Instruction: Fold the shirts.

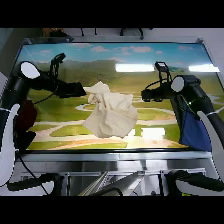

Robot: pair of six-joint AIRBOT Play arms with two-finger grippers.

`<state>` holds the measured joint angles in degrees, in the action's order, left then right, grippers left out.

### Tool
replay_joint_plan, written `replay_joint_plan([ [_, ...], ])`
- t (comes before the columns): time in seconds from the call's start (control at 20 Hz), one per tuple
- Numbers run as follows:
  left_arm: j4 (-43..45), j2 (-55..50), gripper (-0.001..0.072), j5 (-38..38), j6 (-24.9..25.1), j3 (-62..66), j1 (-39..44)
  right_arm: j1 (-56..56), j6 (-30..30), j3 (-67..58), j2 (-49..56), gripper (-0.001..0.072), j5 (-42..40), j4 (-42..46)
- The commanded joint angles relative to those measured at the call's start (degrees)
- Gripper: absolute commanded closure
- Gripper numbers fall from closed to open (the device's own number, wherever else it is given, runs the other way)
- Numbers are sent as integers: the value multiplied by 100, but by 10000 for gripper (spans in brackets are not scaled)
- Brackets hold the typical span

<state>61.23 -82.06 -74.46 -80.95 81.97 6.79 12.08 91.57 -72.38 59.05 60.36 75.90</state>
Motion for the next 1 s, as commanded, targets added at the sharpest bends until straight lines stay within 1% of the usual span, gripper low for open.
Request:
replay_joint_plan([
  [0.0, -90, -181, 12, 155, 269, -887, -151, -205, -787, -11, 647, 92, -479, -627],
  [0.05, -341, -260, 13, 256, 496, -1211, -76, -214, -1003, -11, 837, 89, -562, -833],
  [0.15, -590, -426, 13, 660, 756, -1716, 125, -214, -1552, -46, 1250, 90, -774, -1480],
  [0.25, -584, -599, 12, 1165, 813, -2015, 365, -223, -2129, -175, 1685, 90, -844, -2345],
  [0.35, -590, -761, 13, 1438, 885, -2094, 577, -223, -2660, -422, 2127, 90, -752, -3178],
  [0.45, -590, -940, 13, 1537, 894, -1943, 776, -223, -2868, -678, 2463, 98, -654, -3720],
  [0.55, -592, -1139, 13, 1655, 892, -1718, 944, -223, -3023, -826, 2660, 237, -566, -4035],
  [0.65, -588, -1421, 13, 1637, 892, -1423, 1080, -223, -3064, -837, 2706, 255, -448, -4218],
  [0.7, -588, -1569, 52, 1617, 879, -1281, 1121, -223, -3178, -837, 2704, 356, -382, -4236],
  [0.75, -588, -1698, 221, 1563, 841, -1141, 1139, -223, -3289, -839, 2704, 557, -302, -4301],
  [0.8, -584, -1805, 462, 1449, 844, -1001, 1187, -229, -3379, -839, 2699, 668, -240, -4356],
  [0.85, -586, -1886, 702, 1316, 846, -850, 1187, -234, -3375, -839, 2691, 691, -181, -4415],
  [0.95, -588, -1897, 695, 1165, 846, -636, 1187, -236, -3375, -841, 2651, 691, -133, -4487],
])
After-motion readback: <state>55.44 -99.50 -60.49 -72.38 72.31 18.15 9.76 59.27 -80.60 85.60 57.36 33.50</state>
